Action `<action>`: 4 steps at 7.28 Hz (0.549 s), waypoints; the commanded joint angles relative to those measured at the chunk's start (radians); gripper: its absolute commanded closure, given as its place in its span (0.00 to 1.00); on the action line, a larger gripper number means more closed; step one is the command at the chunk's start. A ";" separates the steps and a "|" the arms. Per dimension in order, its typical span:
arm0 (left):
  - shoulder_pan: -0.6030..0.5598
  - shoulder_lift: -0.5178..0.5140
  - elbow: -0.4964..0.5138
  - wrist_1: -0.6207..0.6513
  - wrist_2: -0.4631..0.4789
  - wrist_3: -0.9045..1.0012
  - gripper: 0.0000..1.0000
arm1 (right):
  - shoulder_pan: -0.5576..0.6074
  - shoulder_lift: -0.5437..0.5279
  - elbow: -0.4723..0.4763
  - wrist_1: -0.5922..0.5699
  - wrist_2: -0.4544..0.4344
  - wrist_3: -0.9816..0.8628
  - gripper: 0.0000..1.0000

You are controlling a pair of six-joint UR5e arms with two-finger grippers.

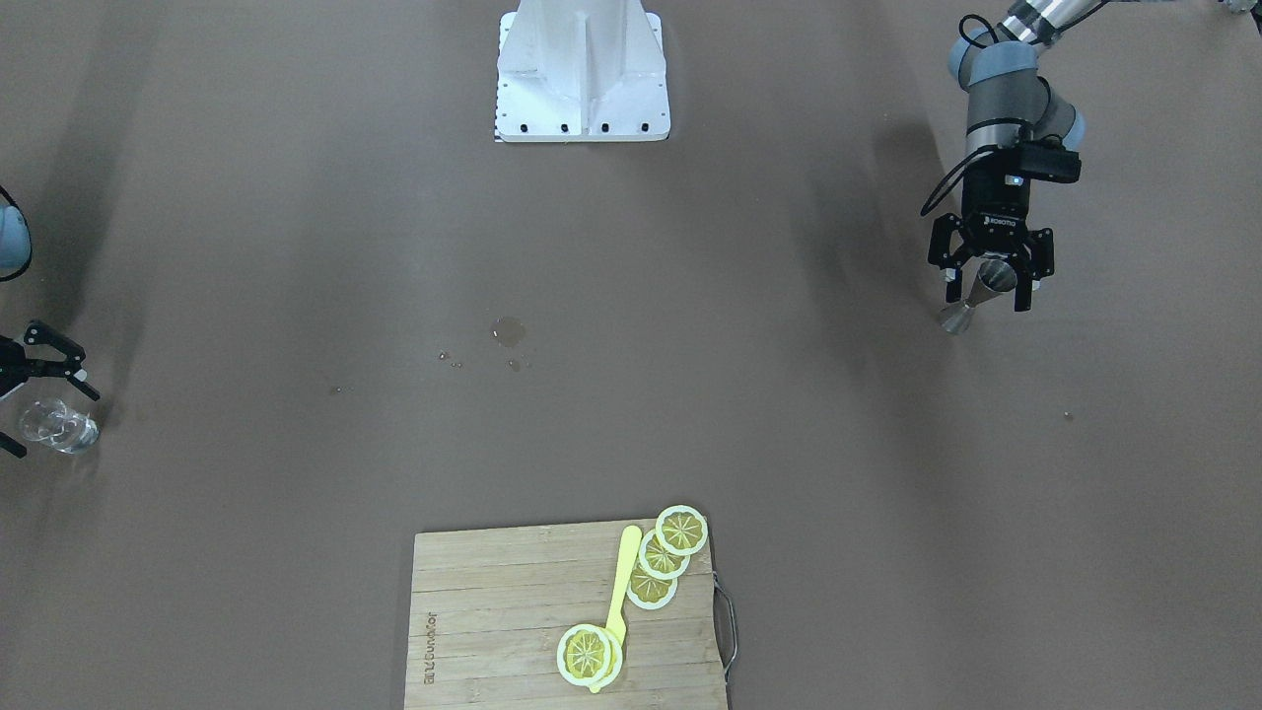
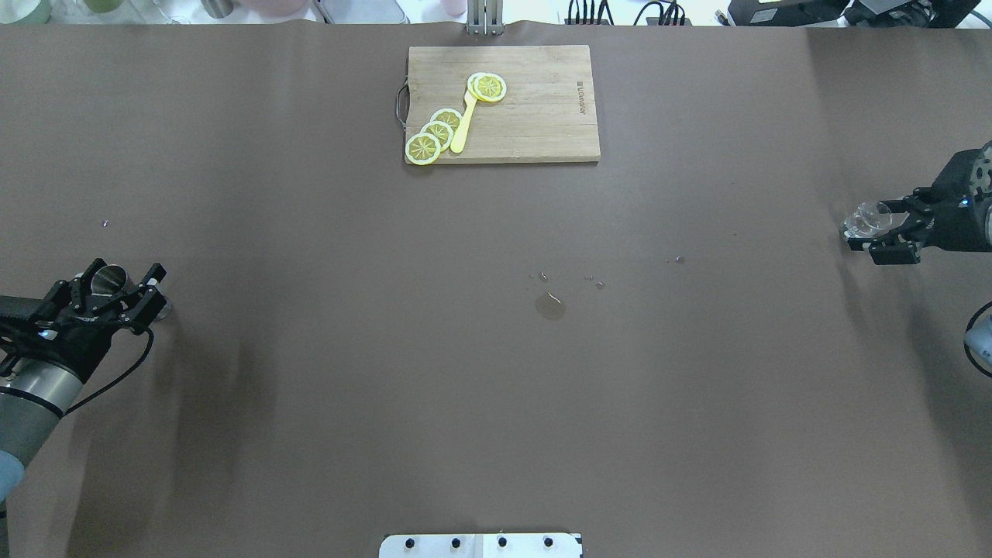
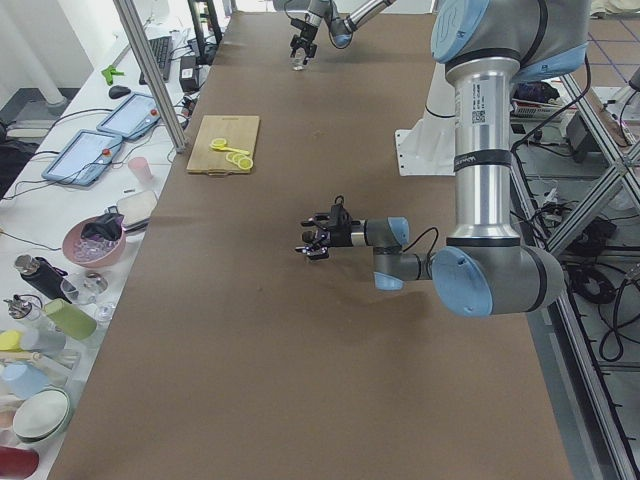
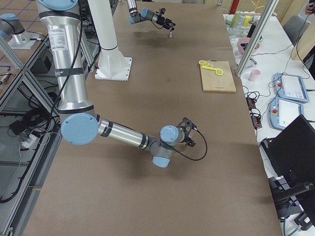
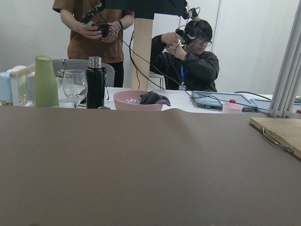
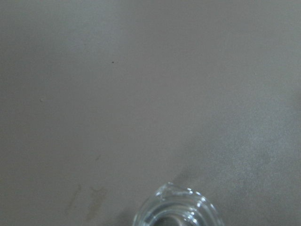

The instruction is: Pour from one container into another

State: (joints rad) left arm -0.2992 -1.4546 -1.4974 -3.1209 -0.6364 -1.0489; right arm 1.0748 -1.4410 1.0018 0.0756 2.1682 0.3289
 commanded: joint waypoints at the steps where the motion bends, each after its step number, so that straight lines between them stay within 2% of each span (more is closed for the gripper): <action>1: 0.015 -0.036 0.063 -0.005 0.046 -0.002 0.04 | -0.010 0.013 -0.014 0.027 -0.013 0.016 0.02; 4: 0.040 -0.044 0.083 -0.007 0.075 -0.002 0.05 | -0.010 0.013 -0.015 0.029 -0.025 0.015 0.08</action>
State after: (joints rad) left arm -0.2725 -1.4965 -1.4238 -3.1272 -0.5791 -1.0507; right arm 1.0648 -1.4287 0.9872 0.1037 2.1521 0.3440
